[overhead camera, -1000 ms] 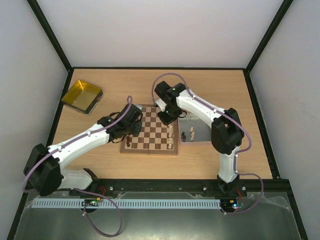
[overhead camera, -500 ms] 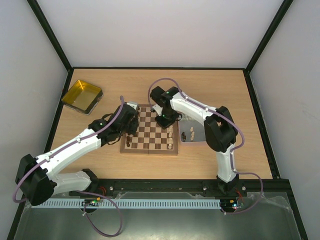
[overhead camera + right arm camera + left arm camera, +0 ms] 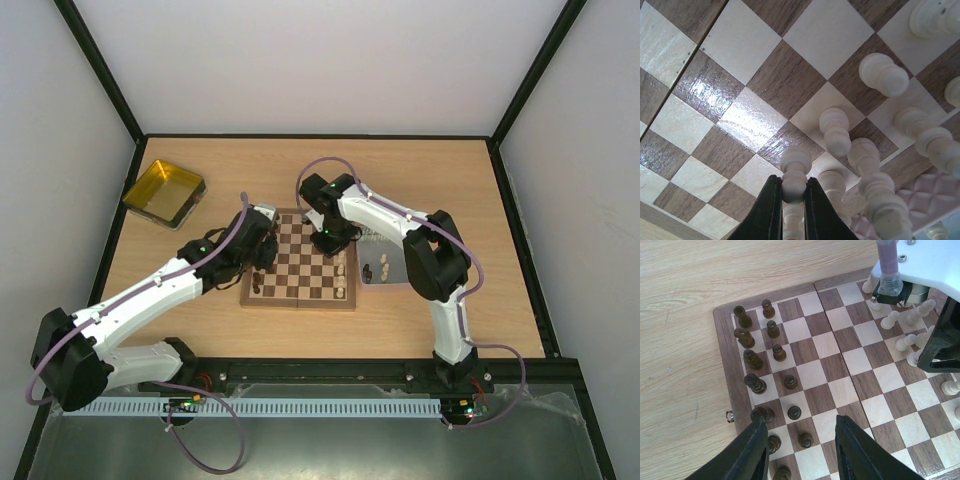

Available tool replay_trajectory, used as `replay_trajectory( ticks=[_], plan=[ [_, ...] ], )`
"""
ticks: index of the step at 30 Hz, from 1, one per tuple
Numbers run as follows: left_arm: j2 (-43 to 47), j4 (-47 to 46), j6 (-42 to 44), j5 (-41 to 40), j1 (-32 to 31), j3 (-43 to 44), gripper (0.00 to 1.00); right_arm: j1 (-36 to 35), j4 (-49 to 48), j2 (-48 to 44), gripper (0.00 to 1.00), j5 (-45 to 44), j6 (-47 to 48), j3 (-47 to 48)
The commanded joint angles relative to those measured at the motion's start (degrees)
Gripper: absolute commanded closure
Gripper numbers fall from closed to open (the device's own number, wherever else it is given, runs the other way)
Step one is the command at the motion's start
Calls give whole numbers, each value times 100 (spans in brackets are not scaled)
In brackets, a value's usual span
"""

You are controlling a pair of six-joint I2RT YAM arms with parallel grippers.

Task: Set up the chess pieces on the board
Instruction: Place the chess piece on the chessboard.

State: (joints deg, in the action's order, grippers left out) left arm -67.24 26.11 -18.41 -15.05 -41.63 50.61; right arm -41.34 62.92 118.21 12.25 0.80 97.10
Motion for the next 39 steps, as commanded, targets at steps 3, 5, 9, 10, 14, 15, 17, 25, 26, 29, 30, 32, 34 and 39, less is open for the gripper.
replay_trajectory(
  ticks=[3, 5, 9, 10, 14, 15, 17, 25, 26, 29, 30, 32, 34, 39],
  plan=[
    [53, -96, 48, 62, -30, -59, 61, -27, 112, 121, 96, -129, -56, 151],
    [35, -95, 48, 72, -30, -60, 61, -25, 110, 120, 96, -112, -48, 142],
    [15, -113, 57, 89, -30, -55, 61, -29, 128, 132, 93, -75, -42, 134],
    [11, -114, 57, 97, -30, -59, 61, -30, 135, 132, 93, -60, -31, 125],
    [8, -120, 66, 127, -23, -60, 61, -30, 143, 140, 89, -31, -23, 99],
    [8, -133, 66, 140, -17, -60, 61, -27, 150, 141, 88, -5, -20, 96],
    [1, -141, 74, 159, -5, -62, 61, -35, 163, 141, 87, 23, -16, 99],
    [-14, -167, 97, 212, 23, -60, 61, -49, 172, 149, 88, 49, 1, 73],
    [-17, -166, 95, 213, 23, -60, 61, -46, 182, 145, 88, 47, 0, 72],
    [-9, -171, 95, 221, 32, -60, 61, -54, 191, 155, 90, 50, 14, 60],
    [-6, -172, 93, 222, 32, -60, 61, -73, 187, 150, 90, 49, 15, 43],
    [2, -171, 91, 230, 32, -60, 61, -86, 178, 141, 91, 43, 16, 14],
    [12, -172, 92, 230, 32, -60, 61, -101, 178, 141, 92, 42, 18, -4],
    [26, -179, 101, 248, 37, -60, 61, -115, 192, 126, 92, 19, 25, -48]
  ],
)
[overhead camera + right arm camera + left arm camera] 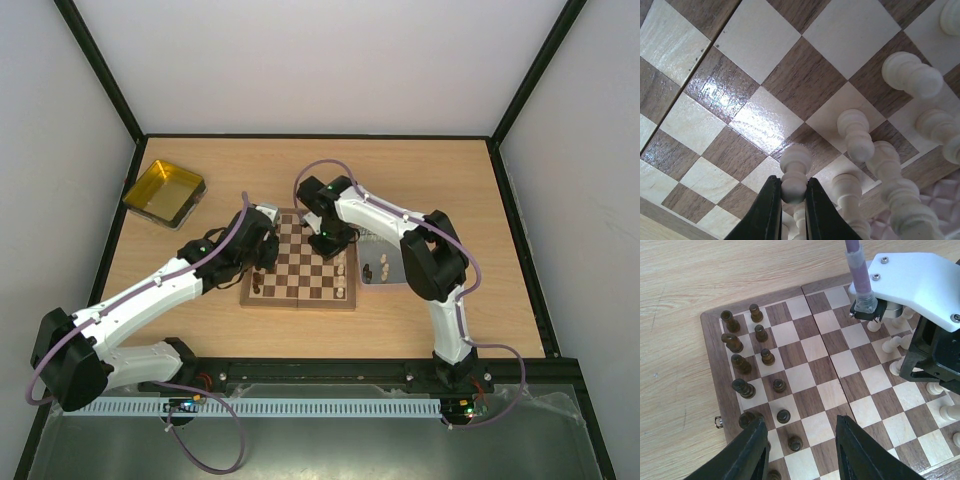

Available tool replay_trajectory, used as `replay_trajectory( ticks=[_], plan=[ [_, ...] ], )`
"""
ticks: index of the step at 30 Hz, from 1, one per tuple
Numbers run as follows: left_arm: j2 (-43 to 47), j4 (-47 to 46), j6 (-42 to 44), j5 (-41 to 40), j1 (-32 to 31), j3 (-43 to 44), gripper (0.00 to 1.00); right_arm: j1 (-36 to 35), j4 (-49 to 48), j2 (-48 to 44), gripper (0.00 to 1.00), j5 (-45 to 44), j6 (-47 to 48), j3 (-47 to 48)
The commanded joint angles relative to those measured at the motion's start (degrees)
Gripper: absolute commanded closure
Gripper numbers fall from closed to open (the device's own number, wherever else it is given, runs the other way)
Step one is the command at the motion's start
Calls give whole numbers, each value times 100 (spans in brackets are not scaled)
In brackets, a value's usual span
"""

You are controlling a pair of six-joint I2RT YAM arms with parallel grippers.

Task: Set up the chess pieces on the board
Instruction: Place the chess piece on the chessboard.

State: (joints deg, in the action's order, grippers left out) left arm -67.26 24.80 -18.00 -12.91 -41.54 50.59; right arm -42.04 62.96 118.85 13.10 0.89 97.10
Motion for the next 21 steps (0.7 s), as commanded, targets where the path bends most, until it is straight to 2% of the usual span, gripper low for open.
replay_trajectory(
  ticks=[1, 13, 21],
  plan=[
    [29, -50, 60, 40, 31, -58, 61, -49, 187, 68, 92, -85, 17, -67],
    [29, -80, 77, 101, 40, -49, 61, -45, 177, 25, 92, -228, 7, -238],
    [11, -92, 85, 144, 49, -49, 60, -49, 199, 24, 79, -195, 15, -188]
  ],
)
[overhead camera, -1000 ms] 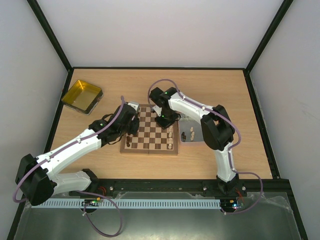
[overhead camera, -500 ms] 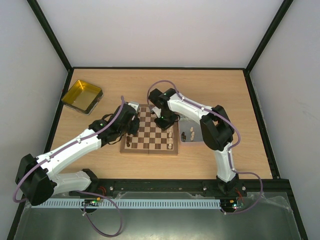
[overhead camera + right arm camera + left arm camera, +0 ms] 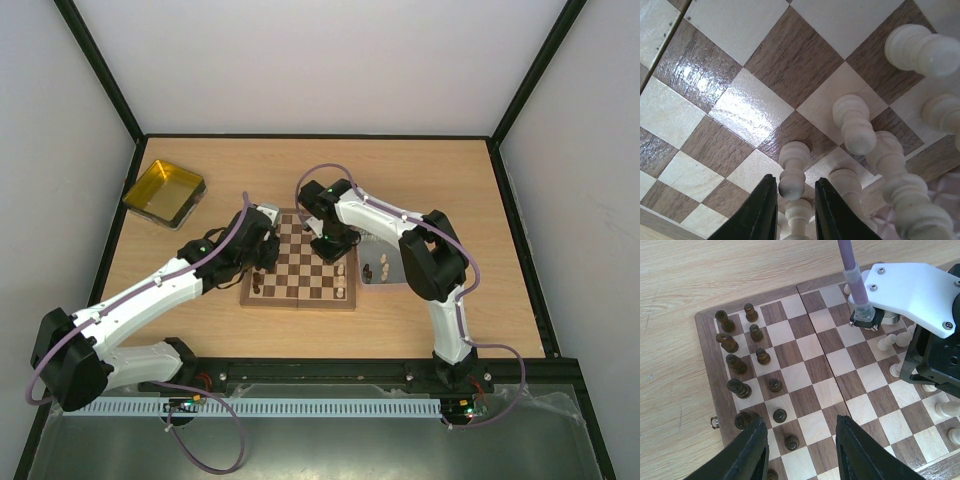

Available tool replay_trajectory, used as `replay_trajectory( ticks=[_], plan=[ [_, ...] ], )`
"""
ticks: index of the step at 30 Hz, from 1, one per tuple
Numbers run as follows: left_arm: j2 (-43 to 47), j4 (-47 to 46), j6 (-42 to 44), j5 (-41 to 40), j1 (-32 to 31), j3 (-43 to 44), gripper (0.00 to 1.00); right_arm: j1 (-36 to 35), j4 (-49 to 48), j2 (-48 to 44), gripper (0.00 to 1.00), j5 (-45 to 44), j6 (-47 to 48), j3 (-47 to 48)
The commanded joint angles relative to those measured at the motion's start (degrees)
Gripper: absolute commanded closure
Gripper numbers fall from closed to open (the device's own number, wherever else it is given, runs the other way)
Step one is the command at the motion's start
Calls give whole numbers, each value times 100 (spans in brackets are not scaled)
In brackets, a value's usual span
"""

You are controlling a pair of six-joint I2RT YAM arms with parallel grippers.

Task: Set up the chess pieces on the board
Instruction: Place the chess piece on the chessboard.

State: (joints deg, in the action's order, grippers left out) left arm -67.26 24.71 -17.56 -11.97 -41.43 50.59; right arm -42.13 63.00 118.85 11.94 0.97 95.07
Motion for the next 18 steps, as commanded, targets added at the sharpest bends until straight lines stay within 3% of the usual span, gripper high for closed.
replay_trajectory(
  ticks=[1, 18],
  plan=[
    [4, -86, 42, 58, 38, -49, 61, -40, 193, 24, 79, -83, 2, 30],
    [-47, -98, 42, 107, 69, -49, 60, -46, 220, -19, 89, 9, 17, 134]
  ],
)
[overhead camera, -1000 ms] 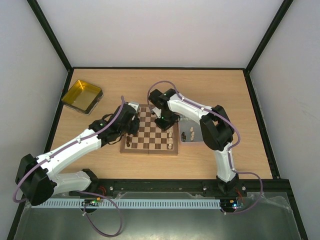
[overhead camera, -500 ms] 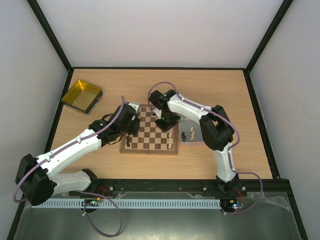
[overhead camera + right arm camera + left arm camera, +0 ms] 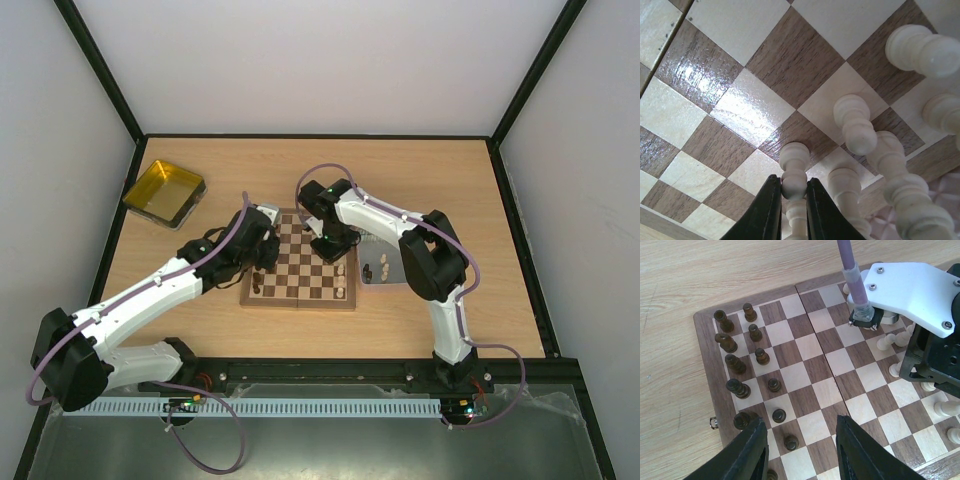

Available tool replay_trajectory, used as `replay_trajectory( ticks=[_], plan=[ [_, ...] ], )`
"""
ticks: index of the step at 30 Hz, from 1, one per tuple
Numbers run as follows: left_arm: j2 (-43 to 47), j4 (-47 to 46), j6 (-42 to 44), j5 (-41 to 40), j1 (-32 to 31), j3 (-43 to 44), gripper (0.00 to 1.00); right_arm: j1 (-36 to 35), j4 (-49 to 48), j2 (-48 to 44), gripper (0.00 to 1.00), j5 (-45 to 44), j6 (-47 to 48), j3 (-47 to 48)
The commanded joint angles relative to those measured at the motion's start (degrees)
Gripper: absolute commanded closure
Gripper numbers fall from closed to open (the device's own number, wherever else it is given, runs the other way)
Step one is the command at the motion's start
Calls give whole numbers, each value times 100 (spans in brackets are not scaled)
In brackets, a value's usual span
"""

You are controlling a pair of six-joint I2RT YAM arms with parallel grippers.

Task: Set up the chess pieces on the board
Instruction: Place the chess piece on the chessboard.

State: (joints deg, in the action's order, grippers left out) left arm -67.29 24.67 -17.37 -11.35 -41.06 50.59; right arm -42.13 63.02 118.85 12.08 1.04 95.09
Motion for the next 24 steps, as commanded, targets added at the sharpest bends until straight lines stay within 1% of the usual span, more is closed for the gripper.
replay_trajectory(
  ticks=[1, 4, 12, 24],
  plan=[
    [-42, -96, 23, 50, 36, -49, 60, -42, 217, -19, 88, -4, 6, 145],
    [-48, -97, 31, 54, 36, -50, 60, -43, 232, -13, 87, -3, 17, 183],
    [-58, -110, 38, 79, 53, -49, 60, -41, 251, -28, 79, 14, 10, 268],
    [-85, -124, 49, 149, 80, -57, 60, -41, 265, -291, 81, 61, 39, 311]
  ],
)
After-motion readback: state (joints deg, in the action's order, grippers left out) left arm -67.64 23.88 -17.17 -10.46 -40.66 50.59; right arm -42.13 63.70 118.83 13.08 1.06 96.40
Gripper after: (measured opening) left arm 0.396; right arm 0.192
